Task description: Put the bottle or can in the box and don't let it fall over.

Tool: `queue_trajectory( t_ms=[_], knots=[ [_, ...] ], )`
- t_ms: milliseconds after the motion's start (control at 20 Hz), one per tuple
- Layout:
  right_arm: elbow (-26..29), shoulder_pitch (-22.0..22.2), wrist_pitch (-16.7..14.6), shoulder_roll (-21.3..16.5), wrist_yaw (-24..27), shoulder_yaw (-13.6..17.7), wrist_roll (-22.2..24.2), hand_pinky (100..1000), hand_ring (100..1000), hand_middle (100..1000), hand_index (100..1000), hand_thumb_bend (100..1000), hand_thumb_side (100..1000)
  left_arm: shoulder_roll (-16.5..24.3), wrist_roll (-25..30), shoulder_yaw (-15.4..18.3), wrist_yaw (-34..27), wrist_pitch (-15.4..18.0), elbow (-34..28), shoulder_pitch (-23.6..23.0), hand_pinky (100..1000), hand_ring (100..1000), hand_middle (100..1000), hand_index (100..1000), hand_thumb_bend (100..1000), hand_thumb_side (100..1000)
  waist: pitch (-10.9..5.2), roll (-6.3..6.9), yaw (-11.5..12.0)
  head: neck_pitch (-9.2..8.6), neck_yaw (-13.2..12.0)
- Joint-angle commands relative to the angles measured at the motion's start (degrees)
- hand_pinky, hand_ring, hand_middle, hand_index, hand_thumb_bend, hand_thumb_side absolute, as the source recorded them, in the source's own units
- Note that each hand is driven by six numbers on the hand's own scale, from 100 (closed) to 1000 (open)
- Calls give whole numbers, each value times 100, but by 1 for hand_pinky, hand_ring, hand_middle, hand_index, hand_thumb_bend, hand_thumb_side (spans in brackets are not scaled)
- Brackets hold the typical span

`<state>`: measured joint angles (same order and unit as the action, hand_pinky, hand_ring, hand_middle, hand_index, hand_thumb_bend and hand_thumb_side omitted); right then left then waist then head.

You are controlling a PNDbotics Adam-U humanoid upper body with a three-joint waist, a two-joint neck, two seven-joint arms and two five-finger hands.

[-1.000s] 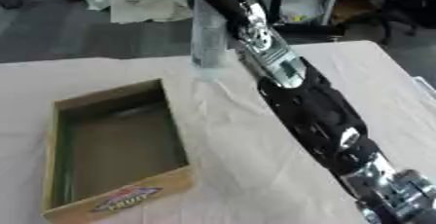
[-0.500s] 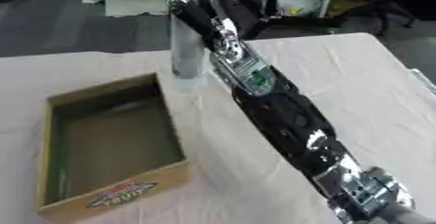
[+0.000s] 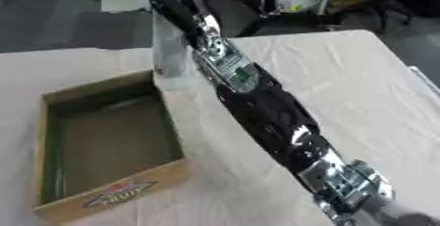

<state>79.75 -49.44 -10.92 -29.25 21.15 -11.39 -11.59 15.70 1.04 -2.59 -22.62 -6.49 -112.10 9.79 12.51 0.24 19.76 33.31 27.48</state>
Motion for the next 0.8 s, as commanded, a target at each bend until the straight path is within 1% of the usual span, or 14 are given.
queue_trajectory(
  t_ms=[50,100,150,200,350,500,650,800],
  knots=[
    [219,-192,34,-62,119,-1,-103,204,213,273,223,100,470,60,-141,78,-110,-20,-69,128,1000,856,1000,770,133,865,-82,18,53,30,92],
    [237,-206,69,-54,157,-11,-149,204,213,274,224,100,470,53,-195,86,-147,-25,-72,153,1000,856,1000,771,136,866,-85,17,81,38,122],
    [253,-216,110,-46,199,-22,-192,205,214,274,224,100,449,51,-245,91,-177,-33,-73,171,1000,857,1000,772,140,869,-90,14,104,48,144],
    [264,-226,157,-31,245,-36,-232,205,214,274,225,100,470,47,-296,99,-204,-47,-68,185,1000,856,1000,772,144,872,-97,8,128,62,164],
    [291,-257,291,44,392,-70,-358,212,222,281,233,100,470,8,-449,122,-282,-123,-16,227,1000,855,1000,774,162,891,-123,-14,186,113,202],
    [317,-254,362,108,391,-92,-496,225,235,294,246,100,470,-36,-600,149,-384,-172,17,293,1000,853,1000,774,172,893,-136,-39,228,129,246],
    [283,-222,436,208,348,-114,-593,258,261,324,274,100,470,-37,-700,174,-447,-164,2,318,1000,852,1000,774,171,886,-132,-47,251,90,327],
    [210,-191,489,304,326,-129,-674,316,307,377,313,100,470,-34,-800,235,-477,-121,-17,314,1000,852,1000,775,173,885,-112,-36,273,-32,453]
  ],
)
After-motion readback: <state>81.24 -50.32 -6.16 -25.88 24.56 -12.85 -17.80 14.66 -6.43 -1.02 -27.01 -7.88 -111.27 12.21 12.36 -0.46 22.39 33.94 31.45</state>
